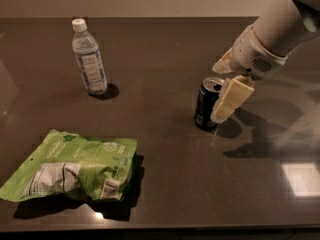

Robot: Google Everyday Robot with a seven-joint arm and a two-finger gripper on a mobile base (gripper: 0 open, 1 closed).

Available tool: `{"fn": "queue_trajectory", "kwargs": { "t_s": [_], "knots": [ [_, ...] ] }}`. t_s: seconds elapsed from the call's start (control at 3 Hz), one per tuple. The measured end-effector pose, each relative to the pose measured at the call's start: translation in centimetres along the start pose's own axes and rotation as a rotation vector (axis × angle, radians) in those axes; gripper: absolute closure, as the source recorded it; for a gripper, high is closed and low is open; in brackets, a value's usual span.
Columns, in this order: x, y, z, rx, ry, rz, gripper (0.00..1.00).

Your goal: Move pepsi can near blue plastic bottle

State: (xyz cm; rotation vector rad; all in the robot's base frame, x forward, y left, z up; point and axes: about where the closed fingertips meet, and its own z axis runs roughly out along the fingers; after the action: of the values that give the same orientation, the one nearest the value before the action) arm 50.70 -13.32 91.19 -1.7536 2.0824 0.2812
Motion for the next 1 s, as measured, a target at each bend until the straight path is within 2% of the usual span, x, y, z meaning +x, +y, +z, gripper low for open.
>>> {"fn": "queue_trajectory", "kwargs": {
  "t_s": [0.67,1.0],
  "knots": [
    [-0.3,-0.1,0.4,-0.032,-0.015,0.009,0.63],
    [-1.7,-1.3,0.4,-0.035,-0.001,0.013,0.88]
  ]
}}
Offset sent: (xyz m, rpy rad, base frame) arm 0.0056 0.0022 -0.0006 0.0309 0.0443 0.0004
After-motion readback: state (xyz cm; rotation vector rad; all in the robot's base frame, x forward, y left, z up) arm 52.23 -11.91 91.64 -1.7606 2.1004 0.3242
